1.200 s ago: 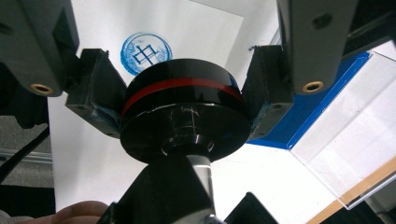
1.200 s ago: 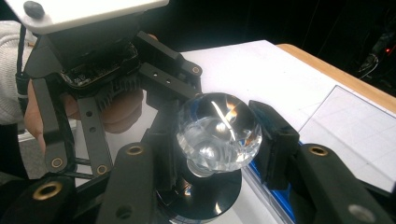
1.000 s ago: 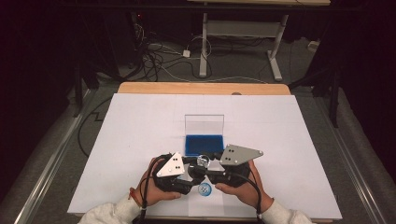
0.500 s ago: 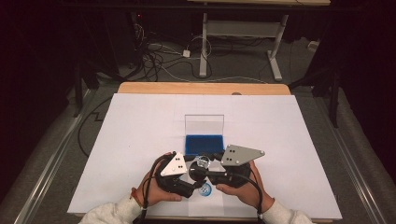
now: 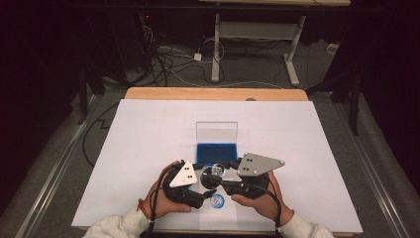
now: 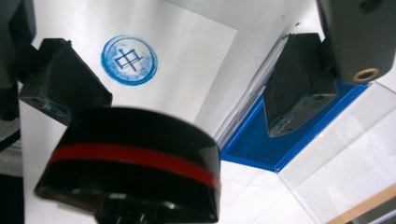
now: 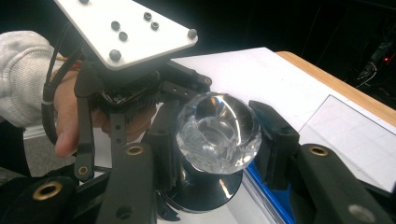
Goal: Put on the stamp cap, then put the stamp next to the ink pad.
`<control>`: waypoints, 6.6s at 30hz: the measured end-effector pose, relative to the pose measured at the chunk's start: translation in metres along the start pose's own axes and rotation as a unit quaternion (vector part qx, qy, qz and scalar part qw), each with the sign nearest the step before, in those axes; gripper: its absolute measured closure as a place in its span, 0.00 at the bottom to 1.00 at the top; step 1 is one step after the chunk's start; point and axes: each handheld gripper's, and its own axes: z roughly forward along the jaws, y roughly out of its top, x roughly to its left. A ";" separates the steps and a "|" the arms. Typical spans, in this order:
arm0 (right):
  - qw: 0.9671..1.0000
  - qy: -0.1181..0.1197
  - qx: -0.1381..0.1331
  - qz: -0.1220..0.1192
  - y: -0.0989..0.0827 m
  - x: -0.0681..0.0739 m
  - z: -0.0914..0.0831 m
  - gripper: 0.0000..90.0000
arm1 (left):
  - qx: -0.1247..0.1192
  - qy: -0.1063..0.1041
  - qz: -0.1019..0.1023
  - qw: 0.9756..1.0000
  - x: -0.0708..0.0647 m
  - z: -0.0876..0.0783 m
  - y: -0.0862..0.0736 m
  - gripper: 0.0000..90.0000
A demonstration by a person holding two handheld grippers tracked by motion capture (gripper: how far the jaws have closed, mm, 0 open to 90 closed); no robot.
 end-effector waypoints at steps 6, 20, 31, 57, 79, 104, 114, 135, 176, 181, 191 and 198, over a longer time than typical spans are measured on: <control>1.000 -0.009 -0.012 0.003 0.003 -0.003 -0.008 0.64 | 0.016 0.013 0.017 1.000 0.000 0.000 -0.004 0.17; 0.999 -0.031 -0.014 0.005 0.005 -0.013 -0.019 0.64 | 0.009 0.030 0.017 0.999 0.008 -0.013 -0.005 0.17; 0.999 -0.047 -0.007 0.004 0.002 -0.019 -0.027 0.63 | 0.016 0.065 0.037 0.997 0.013 -0.023 -0.009 0.17; 0.995 -0.095 0.010 0.018 -0.007 -0.041 -0.053 0.64 | 0.027 0.124 0.017 0.992 0.029 -0.060 -0.049 0.17; 0.989 -0.134 0.048 0.028 -0.015 -0.061 -0.049 0.63 | 0.052 0.150 -0.027 0.987 0.028 -0.088 -0.087 0.17; 0.975 -0.182 0.106 0.070 -0.034 -0.117 -0.016 0.63 | 0.072 0.153 -0.021 0.985 0.025 -0.079 -0.086 0.17; 0.966 -0.194 0.154 0.077 -0.061 -0.126 0.008 0.63 | 0.076 0.148 -0.021 0.986 0.025 -0.077 -0.086 0.17; 0.965 -0.181 0.175 0.074 -0.072 -0.124 0.016 0.63 | 0.082 0.143 -0.019 0.986 0.025 -0.076 -0.087 0.17; 0.965 -0.183 0.169 0.077 -0.075 -0.120 0.015 0.56 | 0.088 0.141 -0.016 0.986 0.024 -0.075 -0.087 0.17; 0.966 -0.187 0.164 0.076 -0.073 -0.120 0.012 0.52 | 0.090 0.140 -0.015 0.986 0.024 -0.075 -0.087 0.17; 0.967 -0.204 0.136 0.068 -0.064 -0.119 0.006 0.44 | 0.090 0.140 -0.016 0.986 0.024 -0.074 -0.087 0.17; 0.967 -0.218 0.117 0.060 -0.054 -0.116 0.001 0.35 | 0.091 0.139 -0.016 0.986 0.024 -0.074 -0.087 0.17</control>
